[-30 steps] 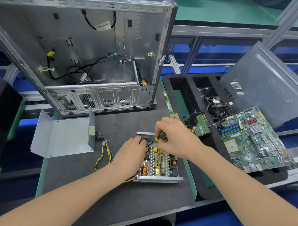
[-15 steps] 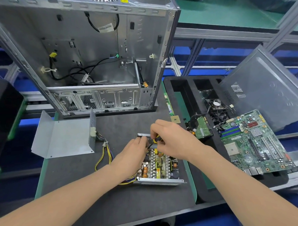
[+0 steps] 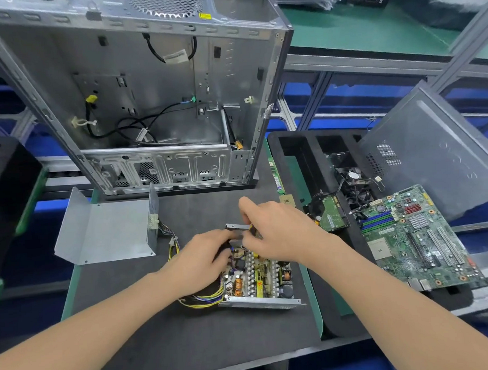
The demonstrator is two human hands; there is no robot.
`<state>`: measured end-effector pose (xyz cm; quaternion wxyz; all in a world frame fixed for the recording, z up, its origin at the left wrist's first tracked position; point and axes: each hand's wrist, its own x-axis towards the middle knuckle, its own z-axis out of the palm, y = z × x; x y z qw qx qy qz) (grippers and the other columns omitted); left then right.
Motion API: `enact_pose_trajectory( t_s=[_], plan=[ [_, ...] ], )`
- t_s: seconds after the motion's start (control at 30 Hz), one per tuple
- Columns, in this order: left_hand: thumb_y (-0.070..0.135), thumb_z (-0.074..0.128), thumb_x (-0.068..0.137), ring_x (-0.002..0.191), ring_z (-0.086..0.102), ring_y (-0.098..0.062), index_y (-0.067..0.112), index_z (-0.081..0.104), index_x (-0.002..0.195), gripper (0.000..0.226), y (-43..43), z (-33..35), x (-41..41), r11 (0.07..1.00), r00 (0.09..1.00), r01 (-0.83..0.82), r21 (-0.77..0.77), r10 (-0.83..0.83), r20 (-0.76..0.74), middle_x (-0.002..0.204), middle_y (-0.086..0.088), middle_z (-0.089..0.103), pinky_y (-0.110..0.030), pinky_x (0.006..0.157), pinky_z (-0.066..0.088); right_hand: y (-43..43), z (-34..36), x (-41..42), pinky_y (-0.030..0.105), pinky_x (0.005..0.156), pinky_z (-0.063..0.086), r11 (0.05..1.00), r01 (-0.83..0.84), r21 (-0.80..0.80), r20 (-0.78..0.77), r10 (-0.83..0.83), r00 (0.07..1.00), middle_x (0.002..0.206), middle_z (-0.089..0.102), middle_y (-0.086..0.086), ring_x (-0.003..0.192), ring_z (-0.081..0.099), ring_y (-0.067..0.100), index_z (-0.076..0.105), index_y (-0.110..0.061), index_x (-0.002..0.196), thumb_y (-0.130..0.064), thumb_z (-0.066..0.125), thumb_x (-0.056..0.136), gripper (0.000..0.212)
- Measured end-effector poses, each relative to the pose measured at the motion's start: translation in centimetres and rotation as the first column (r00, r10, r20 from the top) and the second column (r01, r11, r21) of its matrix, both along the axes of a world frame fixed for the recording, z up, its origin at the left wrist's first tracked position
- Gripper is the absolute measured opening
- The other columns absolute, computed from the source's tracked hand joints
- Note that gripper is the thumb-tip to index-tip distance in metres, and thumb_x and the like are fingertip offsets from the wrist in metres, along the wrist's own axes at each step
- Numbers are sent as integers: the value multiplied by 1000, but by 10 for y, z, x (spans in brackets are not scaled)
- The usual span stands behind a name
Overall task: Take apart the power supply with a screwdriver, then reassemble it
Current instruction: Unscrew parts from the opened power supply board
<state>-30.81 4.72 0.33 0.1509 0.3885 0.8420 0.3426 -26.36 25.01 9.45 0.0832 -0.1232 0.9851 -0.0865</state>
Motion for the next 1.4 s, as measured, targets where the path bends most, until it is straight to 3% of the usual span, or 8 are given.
enact_pose_trajectory(
  t_s=[0.27, 0.47, 0.6, 0.73, 0.87, 1.1, 1.23, 1.4],
  plan=[
    [14, 69, 91, 90, 60, -2, 30, 67, 108, 24, -17, 9, -7, 977, 977, -133, 165, 157, -143, 95, 19, 60, -19, 80, 48, 7, 4, -8, 37, 51, 39, 998, 35, 59, 142, -43, 989, 79, 49, 6, 65, 53, 32, 34, -17, 104, -35, 51, 105, 25],
    [20, 82, 82, 105, 57, 2, 26, 65, 117, 39, 14, 29, -12, 973, 998, -62, 223, 67, -15, 110, 15, 62, -13, 89, 43, -10, 5, -14, 34, 61, 32, 952, 23, 306, -96, 7, 995, 90, 70, 9, 72, 63, 33, 52, -12, 110, -60, 44, 105, 48],
    [20, 90, 76, 80, 58, -8, 21, 70, 90, 24, 32, 34, -13, 969, 991, -101, 227, 78, 109, 84, 9, 61, -30, 73, 46, -17, 7, -6, 25, 51, 25, 869, 95, 485, -271, 46, 962, 53, 60, -2, 45, 61, 23, 61, -20, 77, -72, 60, 90, 54],
    [3, 85, 71, 77, 61, -15, 14, 73, 83, 20, 39, 32, -19, 969, 984, -120, 216, 88, 152, 81, 4, 64, -36, 71, 49, -7, 5, -3, 34, 57, 35, 963, 81, 257, -152, -42, 988, 68, 48, -1, 63, 58, 31, 42, -18, 94, -64, 35, 103, 48],
    [9, 84, 76, 82, 65, -8, 19, 75, 87, 17, 40, 29, -21, 962, 983, -107, 252, 64, 174, 87, 6, 70, -29, 74, 51, 7, 26, 0, 41, 64, 50, 998, -40, 46, -33, 42, 999, 90, 59, -1, 76, 58, 28, 41, -23, 104, -42, 51, 99, 23],
    [22, 87, 81, 86, 67, -16, 19, 77, 91, 14, 37, 27, -21, 962, 985, -79, 263, 34, 171, 88, 5, 72, -41, 79, 54, 8, 35, -4, 40, 68, 49, 995, -82, 49, 24, 81, 996, 90, 60, 0, 84, 58, 27, 55, -17, 109, -36, 56, 102, 21],
    [20, 87, 81, 79, 62, -4, 23, 77, 94, 16, 36, 26, -20, 957, 981, -97, 274, 46, 188, 87, 11, 72, -27, 73, 51, 5, 30, -9, 44, 69, 55, 992, -25, 126, 34, 21, 999, 74, 42, -2, 84, 58, 33, 44, -19, 98, -49, 51, 104, 31],
    [24, 86, 81, 81, 64, -5, 28, 78, 99, 20, 34, 25, -20, 955, 980, -102, 277, 49, 191, 90, 13, 74, -22, 71, 49, -3, 25, -11, 36, 61, 34, 979, 5, 204, -22, -1, 1000, 67, 30, -3, 70, 43, 30, 37, -19, 94, -52, 45, 107, 37]
  ],
)
